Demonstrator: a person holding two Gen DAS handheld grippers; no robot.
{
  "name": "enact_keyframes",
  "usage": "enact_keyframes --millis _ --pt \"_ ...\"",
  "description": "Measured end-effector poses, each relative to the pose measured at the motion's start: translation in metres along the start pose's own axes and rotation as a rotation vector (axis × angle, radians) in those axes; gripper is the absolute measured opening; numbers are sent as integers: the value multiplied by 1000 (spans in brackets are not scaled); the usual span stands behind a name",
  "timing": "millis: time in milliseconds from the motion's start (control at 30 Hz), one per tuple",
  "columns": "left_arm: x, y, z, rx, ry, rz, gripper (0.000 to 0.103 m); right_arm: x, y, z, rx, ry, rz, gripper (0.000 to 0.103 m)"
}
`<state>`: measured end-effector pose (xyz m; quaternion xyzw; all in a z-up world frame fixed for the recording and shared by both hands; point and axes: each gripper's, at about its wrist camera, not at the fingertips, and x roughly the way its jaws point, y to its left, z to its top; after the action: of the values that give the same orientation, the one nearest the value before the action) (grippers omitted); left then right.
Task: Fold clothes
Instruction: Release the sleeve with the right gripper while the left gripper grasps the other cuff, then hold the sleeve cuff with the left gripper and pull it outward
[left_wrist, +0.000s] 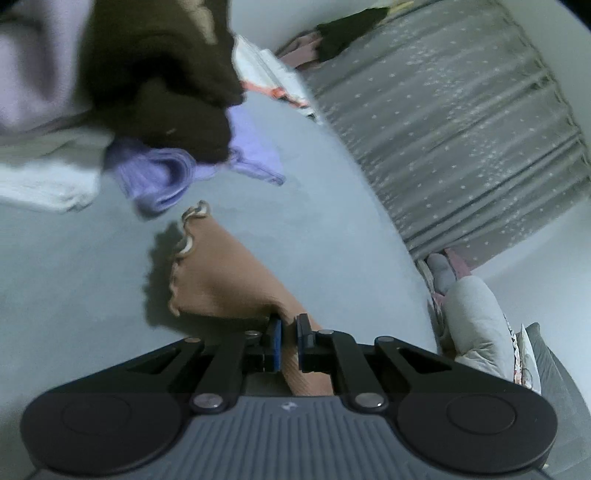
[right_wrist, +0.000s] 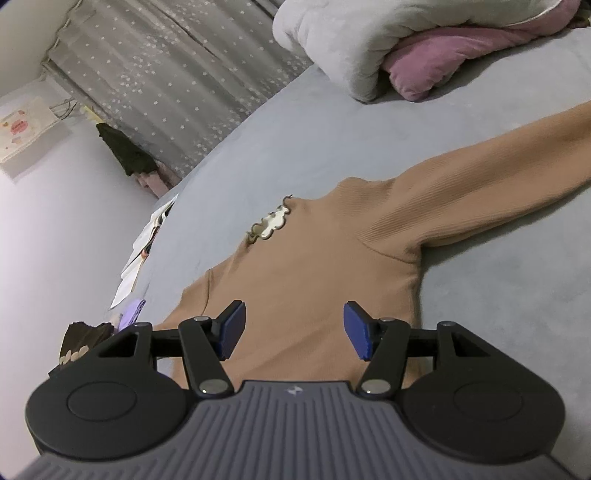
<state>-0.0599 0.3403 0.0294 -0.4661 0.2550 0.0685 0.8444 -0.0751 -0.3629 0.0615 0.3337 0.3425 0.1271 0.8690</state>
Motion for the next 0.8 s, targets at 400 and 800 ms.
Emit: enact_keyframes --millis 400,800 --pt "-13 35 18 -110 -44 75 8 -2 0 -1 12 -4 5 61" --pt "5 38 27 -92 -42 80 62 8 4 -7 -19 29 6 63"
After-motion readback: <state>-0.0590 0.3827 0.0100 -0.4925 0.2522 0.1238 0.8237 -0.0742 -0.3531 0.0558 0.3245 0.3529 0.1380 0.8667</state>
